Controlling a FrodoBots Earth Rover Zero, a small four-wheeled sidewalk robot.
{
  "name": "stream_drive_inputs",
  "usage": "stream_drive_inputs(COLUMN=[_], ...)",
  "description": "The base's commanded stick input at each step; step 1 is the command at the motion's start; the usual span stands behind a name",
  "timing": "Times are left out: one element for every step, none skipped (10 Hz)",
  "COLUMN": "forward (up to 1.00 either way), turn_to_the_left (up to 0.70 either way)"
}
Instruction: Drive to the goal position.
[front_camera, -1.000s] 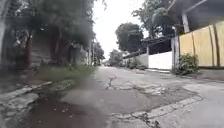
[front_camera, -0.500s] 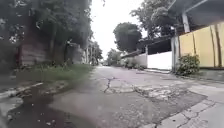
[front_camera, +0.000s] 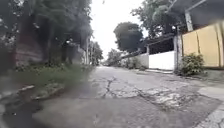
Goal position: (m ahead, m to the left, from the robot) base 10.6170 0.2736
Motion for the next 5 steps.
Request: stream_drive_inputs(forward=[0.7,0.7,0.7,0.7,0.7], turn_to_the_left=[0.0,0.0,0.0,0.0,0.0])
